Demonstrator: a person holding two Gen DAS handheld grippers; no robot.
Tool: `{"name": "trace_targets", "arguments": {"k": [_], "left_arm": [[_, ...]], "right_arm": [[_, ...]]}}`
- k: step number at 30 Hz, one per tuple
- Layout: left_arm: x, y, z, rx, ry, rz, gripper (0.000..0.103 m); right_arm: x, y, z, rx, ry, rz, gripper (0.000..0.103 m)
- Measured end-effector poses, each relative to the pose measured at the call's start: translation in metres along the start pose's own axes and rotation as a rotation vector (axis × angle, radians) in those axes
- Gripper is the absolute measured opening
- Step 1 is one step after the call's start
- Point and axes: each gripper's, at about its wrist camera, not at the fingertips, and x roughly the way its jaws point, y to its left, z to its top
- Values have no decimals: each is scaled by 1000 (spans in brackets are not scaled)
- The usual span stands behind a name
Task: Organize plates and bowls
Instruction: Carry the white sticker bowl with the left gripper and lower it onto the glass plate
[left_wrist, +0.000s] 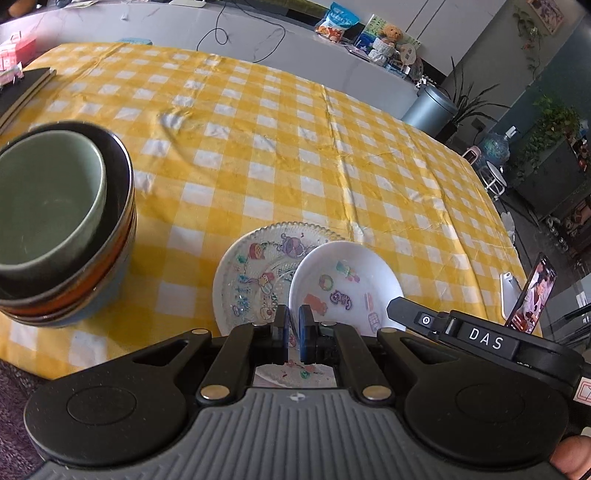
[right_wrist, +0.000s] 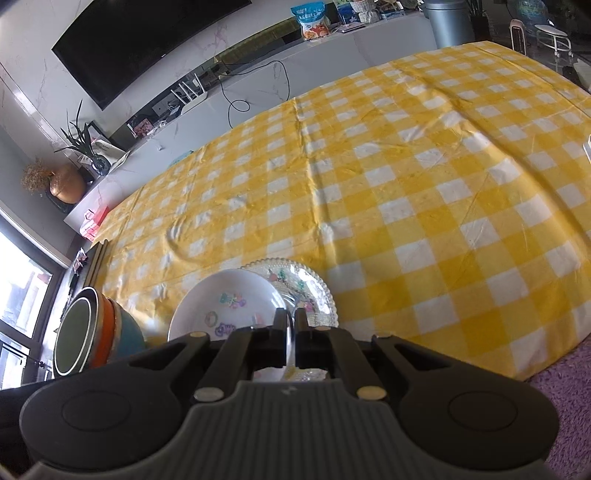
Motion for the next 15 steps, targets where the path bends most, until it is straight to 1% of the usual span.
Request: {"name": "trace_targets", "arguments": {"k": [3, 7, 12, 15], "left_arm": [[4, 3, -2, -10, -6, 25, 5], [8, 7, -3, -34, -16, 36, 5], [16, 9, -3, -37, -22, 51, 5], [21, 9, -3, -21, -21, 60, 5]], "right_arm": [[7, -2, -3, 10, 14, 8, 1], [16, 2, -5, -3, 8, 4, 1], [25, 7, -5, -36, -2, -11, 1], [30, 6, -5, -45, 3, -18, 1]]}}
